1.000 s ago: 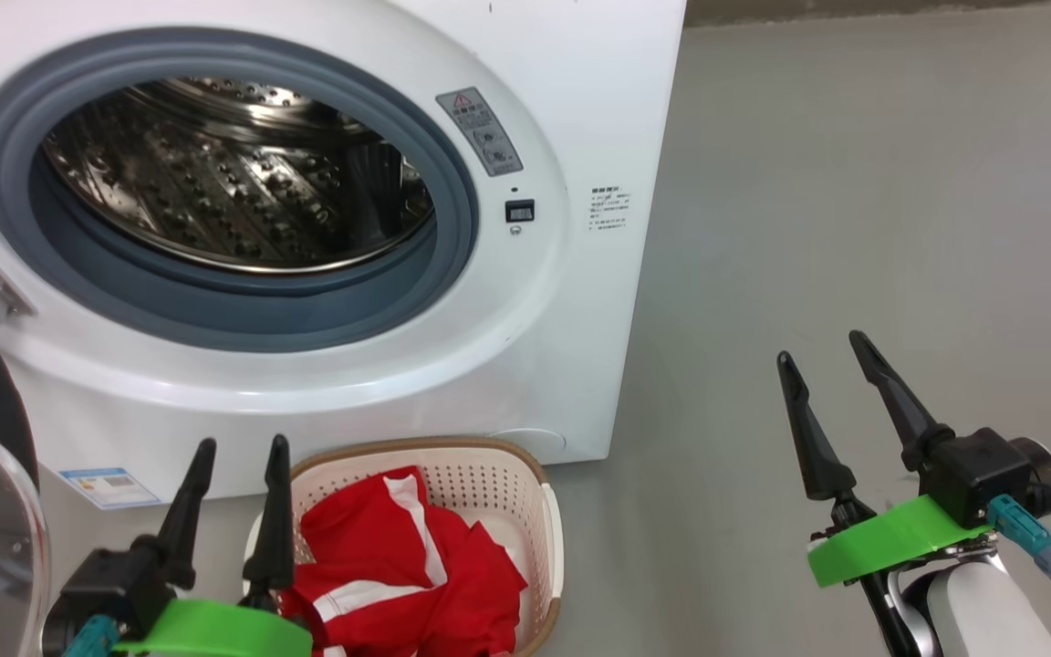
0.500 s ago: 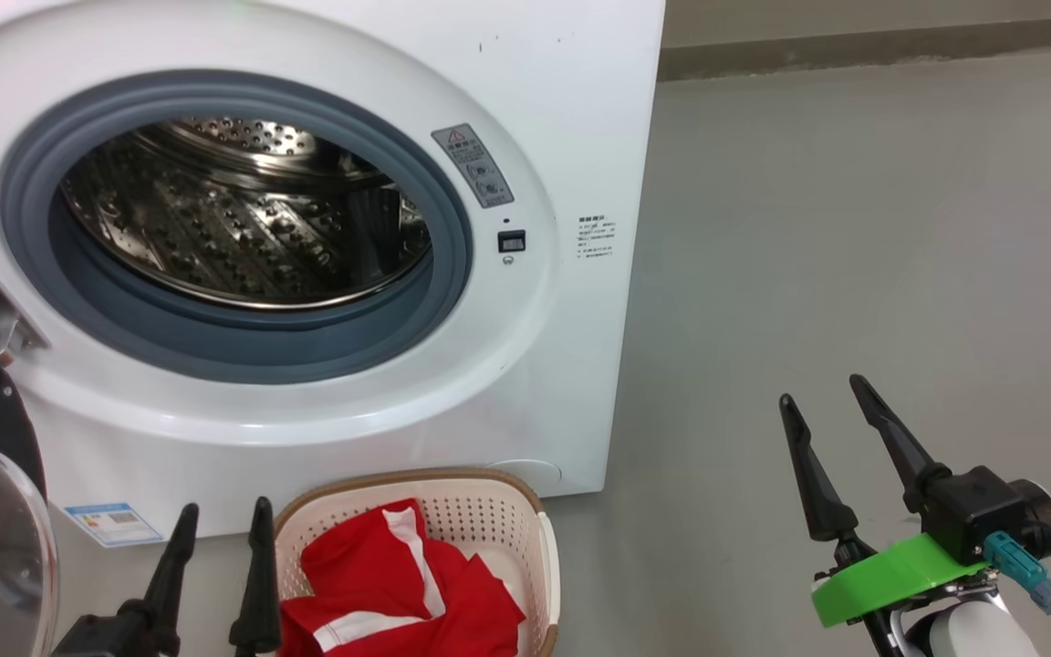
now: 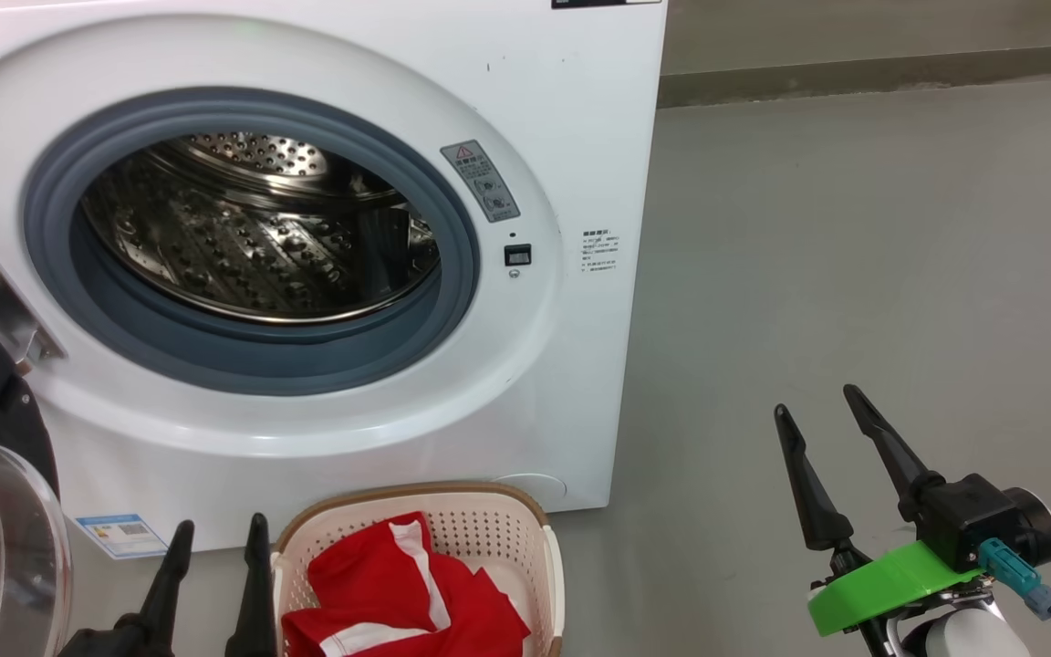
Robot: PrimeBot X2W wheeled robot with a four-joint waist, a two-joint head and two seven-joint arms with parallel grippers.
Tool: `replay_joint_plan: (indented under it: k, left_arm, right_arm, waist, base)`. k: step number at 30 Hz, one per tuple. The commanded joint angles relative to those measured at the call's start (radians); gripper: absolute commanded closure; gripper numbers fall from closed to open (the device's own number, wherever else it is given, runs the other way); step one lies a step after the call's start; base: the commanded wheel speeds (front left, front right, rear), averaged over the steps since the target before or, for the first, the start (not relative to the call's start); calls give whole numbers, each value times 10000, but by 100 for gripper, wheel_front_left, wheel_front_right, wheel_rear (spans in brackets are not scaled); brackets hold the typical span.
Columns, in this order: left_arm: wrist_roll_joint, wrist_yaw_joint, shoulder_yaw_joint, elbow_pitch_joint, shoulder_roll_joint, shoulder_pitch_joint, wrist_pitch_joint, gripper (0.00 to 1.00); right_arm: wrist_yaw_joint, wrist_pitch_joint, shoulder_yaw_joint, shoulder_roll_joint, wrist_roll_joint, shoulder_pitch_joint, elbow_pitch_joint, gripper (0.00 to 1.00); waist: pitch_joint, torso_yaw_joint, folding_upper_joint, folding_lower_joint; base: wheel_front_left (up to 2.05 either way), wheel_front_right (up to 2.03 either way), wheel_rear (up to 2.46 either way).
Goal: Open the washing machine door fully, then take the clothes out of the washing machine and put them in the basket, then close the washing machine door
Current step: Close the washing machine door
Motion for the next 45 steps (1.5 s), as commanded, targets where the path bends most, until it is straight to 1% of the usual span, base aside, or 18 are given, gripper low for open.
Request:
replay_joint_plan:
  k: [1,19,30,36,45]
  left_arm:
    - [4,98,359,-306,171,-97,-6,0]
    - [-60,325,373,-649,309,1,59,0]
    - [-89,381,329,-731,415,-6,142,0]
    - [-196,243,264,-831,406,-47,13,0]
    - [-182,341,191,-802,448,-15,82,0]
  right_arm:
    - [48,-63,259,5,45,-52,-218,0]
    - [48,-63,377,5,189,-84,-246,0]
    - [48,-63,386,5,258,-106,-211,0]
    - [48,-63,471,5,292,-105,-213,0]
    - [48,-63,422,5,192,-101,-173,0]
  waist:
    - [-17,11,0,0]
    - [2,-16,0,0]
    - [39,-68,0,0]
    - [10,-46,0,0]
    - [-77,-10,0,0]
  base:
    - [0,0,0]
    - [-14,14,0]
    - [-150,150,0]
    - [-177,178,-1]
    - [-75,75,0]
